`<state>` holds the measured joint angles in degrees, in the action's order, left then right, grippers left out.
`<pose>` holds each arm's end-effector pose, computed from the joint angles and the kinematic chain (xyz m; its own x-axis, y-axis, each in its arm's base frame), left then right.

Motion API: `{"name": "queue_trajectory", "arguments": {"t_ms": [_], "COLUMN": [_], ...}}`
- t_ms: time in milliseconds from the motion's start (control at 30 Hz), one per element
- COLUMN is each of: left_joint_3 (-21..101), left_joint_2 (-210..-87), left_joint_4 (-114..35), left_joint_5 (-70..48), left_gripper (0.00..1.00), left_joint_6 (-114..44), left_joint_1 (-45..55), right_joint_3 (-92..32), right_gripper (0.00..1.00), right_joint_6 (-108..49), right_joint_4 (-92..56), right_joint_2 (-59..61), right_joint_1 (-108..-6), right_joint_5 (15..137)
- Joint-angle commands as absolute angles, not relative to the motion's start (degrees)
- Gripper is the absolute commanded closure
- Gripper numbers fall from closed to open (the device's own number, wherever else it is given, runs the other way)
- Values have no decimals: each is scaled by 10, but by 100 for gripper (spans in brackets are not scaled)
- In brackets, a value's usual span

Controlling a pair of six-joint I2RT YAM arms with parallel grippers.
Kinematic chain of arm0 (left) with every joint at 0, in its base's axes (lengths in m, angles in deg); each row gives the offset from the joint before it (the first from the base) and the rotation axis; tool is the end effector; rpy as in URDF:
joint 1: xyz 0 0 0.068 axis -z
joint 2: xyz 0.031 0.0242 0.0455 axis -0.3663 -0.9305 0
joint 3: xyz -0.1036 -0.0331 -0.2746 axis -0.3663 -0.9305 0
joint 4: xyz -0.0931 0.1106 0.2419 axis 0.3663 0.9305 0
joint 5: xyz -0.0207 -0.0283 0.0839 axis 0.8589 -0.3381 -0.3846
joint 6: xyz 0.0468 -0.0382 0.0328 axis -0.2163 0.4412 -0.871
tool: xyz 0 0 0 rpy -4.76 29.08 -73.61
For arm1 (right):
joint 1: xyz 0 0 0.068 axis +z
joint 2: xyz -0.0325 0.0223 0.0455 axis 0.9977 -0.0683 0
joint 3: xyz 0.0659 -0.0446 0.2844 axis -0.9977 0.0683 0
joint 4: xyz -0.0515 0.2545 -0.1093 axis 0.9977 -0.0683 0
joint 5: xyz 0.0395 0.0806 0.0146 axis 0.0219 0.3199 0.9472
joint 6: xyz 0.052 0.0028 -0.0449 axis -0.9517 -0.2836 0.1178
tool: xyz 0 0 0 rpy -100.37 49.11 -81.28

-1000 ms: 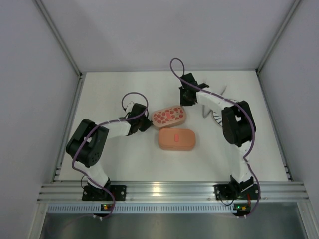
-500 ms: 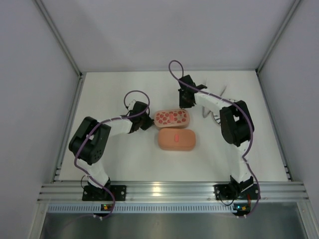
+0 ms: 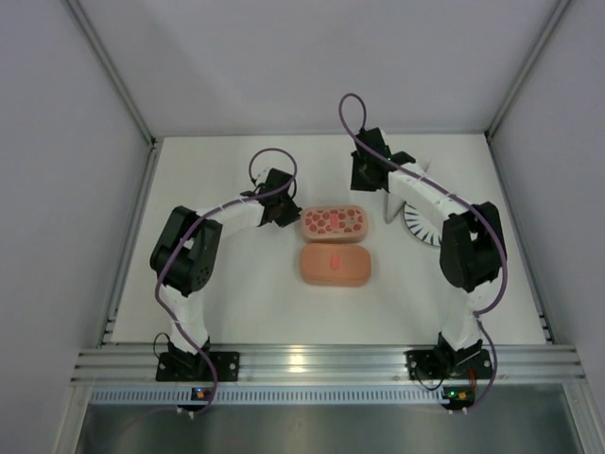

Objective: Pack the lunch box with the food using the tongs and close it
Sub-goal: Close the box lid on the packing box.

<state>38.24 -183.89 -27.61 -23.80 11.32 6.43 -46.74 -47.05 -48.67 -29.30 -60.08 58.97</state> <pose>0.3963 -0.2051 0.1537 -0.7193 -0.5789 -0.3841 -0.3590 0.7831 -0.5079 0.4344 0.2017 0.2532 -0.7655 0.0747 -0.6390 -0.0269 0.9886 0.1479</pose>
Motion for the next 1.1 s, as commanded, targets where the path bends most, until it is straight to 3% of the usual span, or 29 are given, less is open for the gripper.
{"name": "queue_trajectory", "arguments": {"t_ms": [0, 433, 1067], "left_joint_3": [428, 486, 488], "left_joint_2": [-1857, -1889, -1892], "left_joint_4": [-228, -195, -196], "left_joint_5": [-247, -258, -260], "left_gripper": [96, 94, 93], "left_joint_6": [89, 78, 75], "left_joint_1": [66, 66, 71], "right_joint_3": [-454, -343, -346], "right_gripper": [78, 78, 79], "right_joint_6": [-475, -476, -496], "right_joint_4": [-507, -461, -434], "right_joint_2": [-245, -160, -208], "right_joint_1": [-613, -606, -533], "right_joint_5": [579, 680, 696]}}
